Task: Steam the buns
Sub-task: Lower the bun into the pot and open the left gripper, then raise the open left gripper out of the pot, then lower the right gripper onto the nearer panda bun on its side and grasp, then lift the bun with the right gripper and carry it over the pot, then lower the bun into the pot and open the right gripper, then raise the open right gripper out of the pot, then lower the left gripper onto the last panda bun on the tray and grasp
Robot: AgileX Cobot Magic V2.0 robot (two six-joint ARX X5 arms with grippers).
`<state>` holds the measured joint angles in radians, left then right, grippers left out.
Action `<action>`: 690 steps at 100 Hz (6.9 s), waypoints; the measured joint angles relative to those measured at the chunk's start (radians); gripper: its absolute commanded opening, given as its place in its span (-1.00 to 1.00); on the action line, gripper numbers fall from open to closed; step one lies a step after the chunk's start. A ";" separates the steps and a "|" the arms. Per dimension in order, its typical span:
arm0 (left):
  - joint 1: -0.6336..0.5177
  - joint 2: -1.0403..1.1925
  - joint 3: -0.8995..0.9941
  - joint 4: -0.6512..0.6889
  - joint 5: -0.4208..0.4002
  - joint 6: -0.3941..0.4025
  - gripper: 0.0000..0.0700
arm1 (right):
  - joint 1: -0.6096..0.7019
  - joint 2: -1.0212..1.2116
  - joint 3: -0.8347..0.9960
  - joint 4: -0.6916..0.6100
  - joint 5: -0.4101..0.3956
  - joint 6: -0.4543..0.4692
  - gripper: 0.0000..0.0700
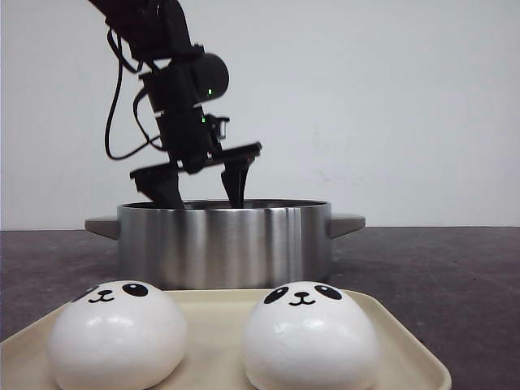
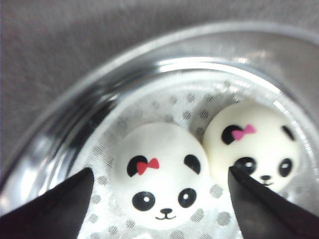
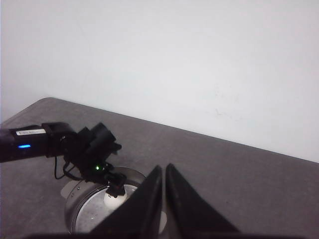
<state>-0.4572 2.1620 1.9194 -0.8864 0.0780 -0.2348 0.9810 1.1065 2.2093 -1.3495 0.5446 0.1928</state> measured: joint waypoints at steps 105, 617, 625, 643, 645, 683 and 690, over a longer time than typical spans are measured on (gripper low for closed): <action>-0.159 -0.808 0.258 -0.266 -0.039 0.019 0.42 | -0.029 0.059 -1.122 0.423 -0.510 0.419 0.69; -0.180 -1.232 -0.846 -0.148 0.179 -0.179 0.44 | -0.163 0.097 -0.338 0.296 -0.257 -0.111 -1.00; -0.201 -1.176 -0.939 -0.098 0.187 -0.216 0.45 | -0.163 0.061 -0.338 0.240 -0.222 -0.112 -1.00; -0.237 -1.058 -1.003 -0.051 0.172 -0.245 0.47 | -0.163 -0.021 -0.338 0.172 -0.199 -0.113 -1.00; -0.241 -1.043 -1.003 -0.042 0.166 -0.248 0.47 | -0.163 -0.029 -0.338 0.170 -0.200 -0.113 -1.00; -0.343 -0.754 -1.003 0.095 0.161 -0.292 0.47 | -0.163 -0.121 -0.338 0.123 -0.199 -0.127 -1.00; -0.359 -0.708 -1.003 0.097 0.153 -0.293 0.47 | -0.163 -0.131 -0.338 0.112 -0.199 -0.130 -1.00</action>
<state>-0.8165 1.4536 0.9169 -0.7891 0.2306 -0.5282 0.8185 0.9752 1.8713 -1.2377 0.3454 0.0624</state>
